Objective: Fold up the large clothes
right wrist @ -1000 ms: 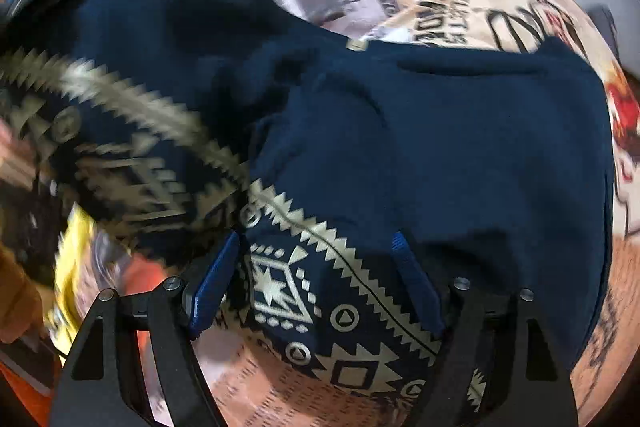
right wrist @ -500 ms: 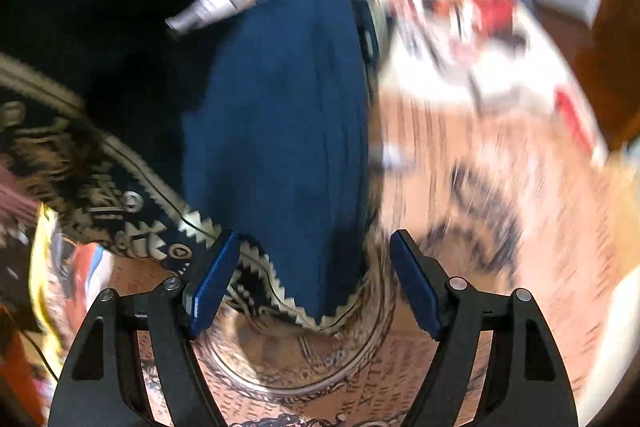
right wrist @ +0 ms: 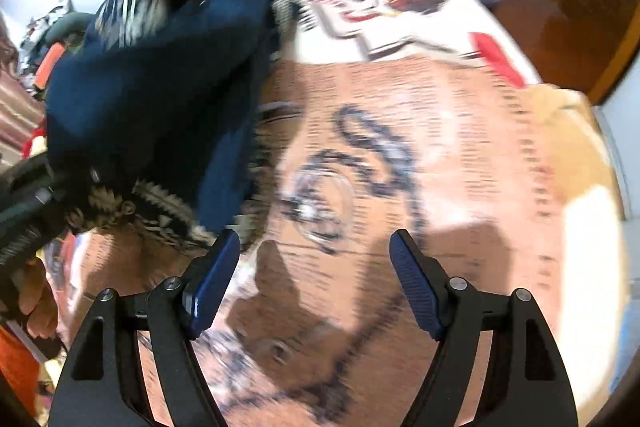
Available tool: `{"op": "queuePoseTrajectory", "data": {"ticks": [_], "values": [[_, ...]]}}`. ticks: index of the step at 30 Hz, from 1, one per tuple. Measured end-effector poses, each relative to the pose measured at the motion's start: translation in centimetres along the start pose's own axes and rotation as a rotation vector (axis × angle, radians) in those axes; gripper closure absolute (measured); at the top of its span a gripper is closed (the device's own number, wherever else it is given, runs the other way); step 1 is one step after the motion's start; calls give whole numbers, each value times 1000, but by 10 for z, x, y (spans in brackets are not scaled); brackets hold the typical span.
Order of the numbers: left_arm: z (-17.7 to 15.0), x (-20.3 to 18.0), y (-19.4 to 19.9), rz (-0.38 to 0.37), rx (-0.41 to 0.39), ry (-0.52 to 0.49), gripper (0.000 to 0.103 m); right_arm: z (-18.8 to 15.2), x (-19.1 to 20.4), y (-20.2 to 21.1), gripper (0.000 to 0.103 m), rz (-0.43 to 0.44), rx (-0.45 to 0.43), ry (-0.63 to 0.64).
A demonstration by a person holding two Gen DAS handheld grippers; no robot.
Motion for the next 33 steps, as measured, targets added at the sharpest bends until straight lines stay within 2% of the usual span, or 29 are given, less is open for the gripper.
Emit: {"op": "queuePoseTrajectory", "data": {"ticks": [2, 4, 5, 7, 12, 14, 17, 18, 21, 24, 30, 32, 33], "values": [[-5, -8, 4, 3, 4, -27, 76, -2, -9, 12, 29, -15, -27, -5], [-8, -17, 7, -38, 25, -34, 53, -2, -18, 23, 29, -21, -51, -18], [-11, -23, 11, -72, 44, -31, 50, -1, -21, 31, 29, -15, -69, -29], [-15, -31, 17, -60, 49, -47, 49, -3, -18, 46, 29, -9, -94, -44], [-27, -47, 52, 48, -11, -87, 49, 9, -11, 81, 29, 18, -172, -47], [-29, -44, 72, 76, -48, -90, 49, 8, 0, 97, 29, 26, -202, -32], [-23, -29, 103, 158, -105, -80, 49, 12, 16, 110, 29, 41, -240, -2], [-12, -18, 104, 188, -116, -71, 48, 13, 22, 114, 29, 47, -247, 7], [-3, 6, 123, 255, -142, -49, 48, 21, 40, 112, 29, 65, -260, 31], [-1, 31, 125, 310, -146, -25, 47, 32, 61, 102, 29, 83, -254, 59], [-13, 78, 92, 339, -82, 55, 45, 45, 90, 60, 29, 71, -215, 114], [-19, 84, 85, 349, -104, 58, 38, 43, 94, 49, 43, 81, -197, 135], [-21, 86, 84, 362, -119, 53, 32, 41, 96, 45, 54, 84, -191, 155]]}}
Point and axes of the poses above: each gripper's, at about its wrist camera, not at the fingertips, and y roughly against the way its jaws point, x to its left, z to its top, the point moved 2 cm from there along -y, roughly the way its jaws point, and after that the axes turned 14 degrees about -z, right-handed, at the moved point
